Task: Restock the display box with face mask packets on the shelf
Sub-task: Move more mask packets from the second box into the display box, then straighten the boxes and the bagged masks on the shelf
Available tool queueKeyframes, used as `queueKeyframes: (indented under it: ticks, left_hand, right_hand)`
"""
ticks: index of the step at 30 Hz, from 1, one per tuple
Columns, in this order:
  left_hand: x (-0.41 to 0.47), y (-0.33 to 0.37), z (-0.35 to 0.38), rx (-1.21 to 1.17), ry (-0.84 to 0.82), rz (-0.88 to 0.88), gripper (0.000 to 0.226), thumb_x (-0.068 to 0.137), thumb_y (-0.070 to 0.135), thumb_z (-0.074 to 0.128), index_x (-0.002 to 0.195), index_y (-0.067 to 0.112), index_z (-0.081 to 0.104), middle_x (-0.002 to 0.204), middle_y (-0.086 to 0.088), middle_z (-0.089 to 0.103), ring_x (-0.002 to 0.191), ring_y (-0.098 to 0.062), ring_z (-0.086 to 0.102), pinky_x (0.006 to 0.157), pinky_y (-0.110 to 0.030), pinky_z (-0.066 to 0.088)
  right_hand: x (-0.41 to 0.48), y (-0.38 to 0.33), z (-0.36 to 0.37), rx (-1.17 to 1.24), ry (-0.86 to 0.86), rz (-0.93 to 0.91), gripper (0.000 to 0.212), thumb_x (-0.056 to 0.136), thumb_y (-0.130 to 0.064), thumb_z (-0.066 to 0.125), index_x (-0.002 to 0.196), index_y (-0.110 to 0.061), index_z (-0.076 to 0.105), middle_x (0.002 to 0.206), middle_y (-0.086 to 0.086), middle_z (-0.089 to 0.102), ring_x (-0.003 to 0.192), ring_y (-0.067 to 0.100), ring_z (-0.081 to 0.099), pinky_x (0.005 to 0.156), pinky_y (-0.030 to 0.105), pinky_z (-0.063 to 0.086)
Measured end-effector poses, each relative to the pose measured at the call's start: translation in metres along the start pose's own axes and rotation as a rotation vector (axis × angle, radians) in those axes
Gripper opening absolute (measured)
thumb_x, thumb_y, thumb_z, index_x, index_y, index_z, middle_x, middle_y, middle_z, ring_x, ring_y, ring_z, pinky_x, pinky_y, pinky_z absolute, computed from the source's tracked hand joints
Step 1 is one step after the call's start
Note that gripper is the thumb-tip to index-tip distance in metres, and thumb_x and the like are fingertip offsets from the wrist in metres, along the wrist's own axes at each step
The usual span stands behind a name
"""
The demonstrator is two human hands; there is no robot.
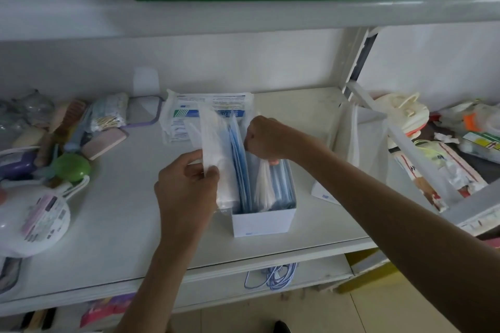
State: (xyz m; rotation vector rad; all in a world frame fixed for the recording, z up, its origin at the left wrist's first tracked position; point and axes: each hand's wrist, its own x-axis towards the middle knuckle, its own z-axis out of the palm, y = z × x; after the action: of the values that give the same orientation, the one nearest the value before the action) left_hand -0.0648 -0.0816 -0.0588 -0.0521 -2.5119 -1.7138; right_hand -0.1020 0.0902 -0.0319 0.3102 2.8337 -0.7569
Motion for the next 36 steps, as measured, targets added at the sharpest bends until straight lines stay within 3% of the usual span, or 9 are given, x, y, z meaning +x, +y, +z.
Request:
queueKeyframes:
  ticks: [9, 12, 15, 18, 21, 25, 30, 33, 36]
  left_hand:
    - [-0.008, -0.002, 0.003, -0.067, 0.038, 0.057, 0.022, 0.082, 0.007, 0.069, 0.097, 0.023, 0.074, 0.076, 0.015, 0.072, 0.068, 0.004, 0.067, 0.063, -0.004, 0.048]
    - [-0.011, 0.0, 0.004, -0.051, 0.073, 0.099, 0.023, 0.083, 0.007, 0.069, 0.102, 0.019, 0.074, 0.078, 0.012, 0.072, 0.07, 0.008, 0.065, 0.064, 0.0, 0.044]
    - [-0.008, -0.001, -0.002, -0.085, 0.112, 0.152, 0.027, 0.083, 0.006, 0.07, 0.107, 0.016, 0.073, 0.086, 0.014, 0.071, 0.078, 0.007, 0.068, 0.068, -0.002, 0.048]
    - [-0.002, 0.0, -0.011, -0.166, 0.161, 0.188, 0.03, 0.085, 0.006, 0.071, 0.114, 0.014, 0.071, 0.098, 0.005, 0.073, 0.086, -0.001, 0.071, 0.072, -0.008, 0.053]
    - [0.01, 0.006, -0.021, -0.227, 0.244, 0.207, 0.032, 0.086, 0.008, 0.069, 0.118, 0.014, 0.069, 0.104, 0.007, 0.072, 0.092, -0.001, 0.07, 0.079, -0.013, 0.053]
    - [0.016, 0.032, -0.037, -0.344, 0.301, 0.241, 0.03, 0.084, 0.006, 0.064, 0.11, 0.02, 0.069, 0.087, 0.028, 0.07, 0.085, 0.008, 0.065, 0.077, -0.009, 0.049]
    - [-0.008, 0.089, -0.007, -0.47, -0.022, 0.309, 0.037, 0.08, -0.009, 0.064, 0.093, 0.026, 0.07, 0.073, 0.021, 0.073, 0.068, 0.007, 0.064, 0.064, -0.009, 0.047]
    - [-0.019, 0.114, 0.033, -0.339, -0.25, 0.33, 0.031, 0.082, 0.0, 0.063, 0.103, 0.021, 0.072, 0.08, 0.012, 0.074, 0.067, 0.001, 0.064, 0.06, -0.013, 0.045]
    - [-0.029, 0.128, 0.077, -0.166, -0.405, 0.377, 0.04, 0.088, 0.009, 0.057, 0.125, 0.025, 0.06, 0.105, 0.002, 0.069, 0.076, -0.008, 0.062, 0.061, -0.016, 0.043]
  right_hand:
    - [-0.01, -0.017, 0.001, -0.111, -0.092, 0.006, 0.02, 0.091, -0.004, 0.044, 0.071, -0.008, 0.041, 0.065, 0.011, 0.055, 0.045, 0.018, 0.059, 0.042, 0.023, 0.045]
    - [-0.006, -0.021, 0.008, 0.032, -0.21, 0.008, 0.008, 0.095, -0.004, 0.041, 0.103, -0.005, 0.044, 0.082, 0.012, 0.057, 0.053, 0.022, 0.065, 0.045, 0.028, 0.054]
    - [-0.008, -0.017, 0.006, 0.21, -0.129, -0.085, 0.043, 0.096, -0.007, 0.051, 0.13, -0.02, 0.027, 0.076, 0.008, 0.052, 0.049, 0.016, 0.058, 0.042, 0.024, 0.052]
    - [-0.019, -0.014, -0.001, 0.178, -0.003, -0.176, 0.049, 0.097, -0.023, 0.055, 0.133, -0.021, 0.023, 0.075, 0.008, 0.055, 0.052, 0.019, 0.055, 0.053, 0.035, 0.055]
    - [-0.027, 0.008, -0.021, 0.131, 0.341, -0.145, 0.028, 0.094, -0.035, 0.051, 0.116, -0.02, 0.052, 0.091, 0.01, 0.068, 0.076, 0.027, 0.065, 0.076, 0.039, 0.054]
    - [-0.067, 0.084, -0.064, 0.092, 0.832, 0.264, 0.024, 0.083, -0.024, 0.052, 0.082, -0.004, 0.065, 0.085, 0.019, 0.066, 0.09, 0.036, 0.063, 0.074, 0.033, 0.046]
    - [-0.069, 0.151, -0.04, 0.077, 0.284, 0.627, 0.1, 0.05, -0.091, 0.042, 0.098, -0.006, 0.067, 0.111, 0.023, 0.061, 0.108, 0.039, 0.057, 0.096, 0.048, 0.045]
    - [-0.078, 0.147, -0.038, 0.205, 0.414, 0.612, 0.04, 0.069, -0.041, 0.065, 0.075, -0.002, 0.062, 0.082, 0.016, 0.062, 0.086, 0.034, 0.062, 0.073, 0.035, 0.047]
    - [-0.084, 0.154, -0.038, 0.341, 0.597, 0.654, 0.025, 0.078, -0.017, 0.062, 0.082, 0.008, 0.063, 0.075, 0.014, 0.055, 0.075, 0.032, 0.054, 0.064, 0.03, 0.037]
